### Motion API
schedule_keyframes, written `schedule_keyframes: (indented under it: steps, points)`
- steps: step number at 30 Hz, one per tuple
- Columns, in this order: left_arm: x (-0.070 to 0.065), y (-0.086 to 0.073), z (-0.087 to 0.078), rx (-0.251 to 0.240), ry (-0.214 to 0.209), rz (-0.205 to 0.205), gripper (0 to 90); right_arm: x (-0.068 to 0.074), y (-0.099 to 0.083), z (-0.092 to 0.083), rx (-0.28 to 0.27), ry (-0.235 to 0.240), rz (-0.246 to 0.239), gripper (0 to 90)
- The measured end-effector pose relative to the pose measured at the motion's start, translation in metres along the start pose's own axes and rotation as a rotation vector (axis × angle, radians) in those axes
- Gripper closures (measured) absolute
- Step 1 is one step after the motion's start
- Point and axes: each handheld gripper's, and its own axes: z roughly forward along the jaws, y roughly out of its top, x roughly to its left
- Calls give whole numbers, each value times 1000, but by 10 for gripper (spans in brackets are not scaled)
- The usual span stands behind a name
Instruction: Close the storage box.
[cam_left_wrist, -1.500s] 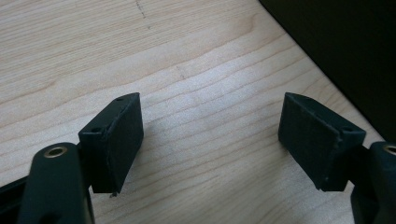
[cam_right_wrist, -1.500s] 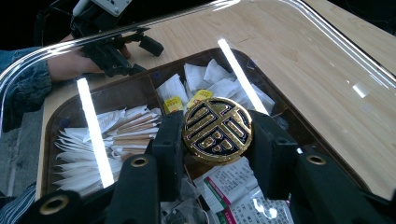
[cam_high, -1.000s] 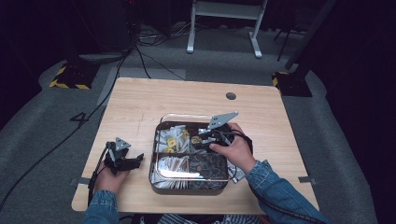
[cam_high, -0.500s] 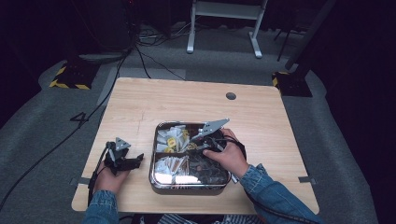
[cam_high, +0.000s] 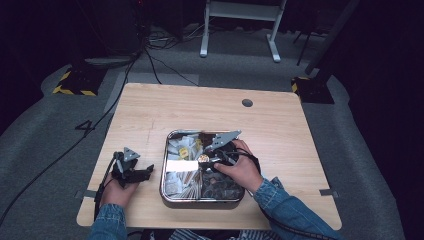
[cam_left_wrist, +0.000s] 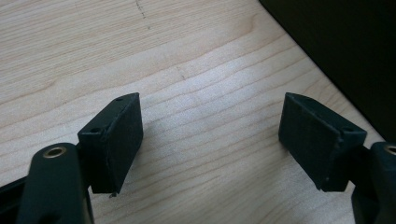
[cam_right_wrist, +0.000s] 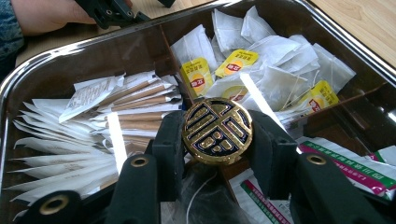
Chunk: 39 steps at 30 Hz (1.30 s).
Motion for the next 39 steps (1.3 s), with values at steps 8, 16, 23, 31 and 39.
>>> schedule_keyframes:
  steps: [8, 16, 23, 31, 39]
  points:
    - [0, 0, 0, 0, 0, 0, 224, 2, -2, 4, 1, -8, 10, 587]
    - [0, 0, 0, 0, 0, 0, 224, 6, -4, 3, -5, -33, 25, 586]
    - [0, 0, 0, 0, 0, 0, 224, 3, -5, 4, -12, -14, 47, 583]
    - [0, 0, 0, 0, 0, 0, 224, 0, -2, -2, -74, -7, 70, 467]
    - [0, 0, 0, 0, -1, -1, 224, -8, 0, -21, -126, -8, 111, 437]
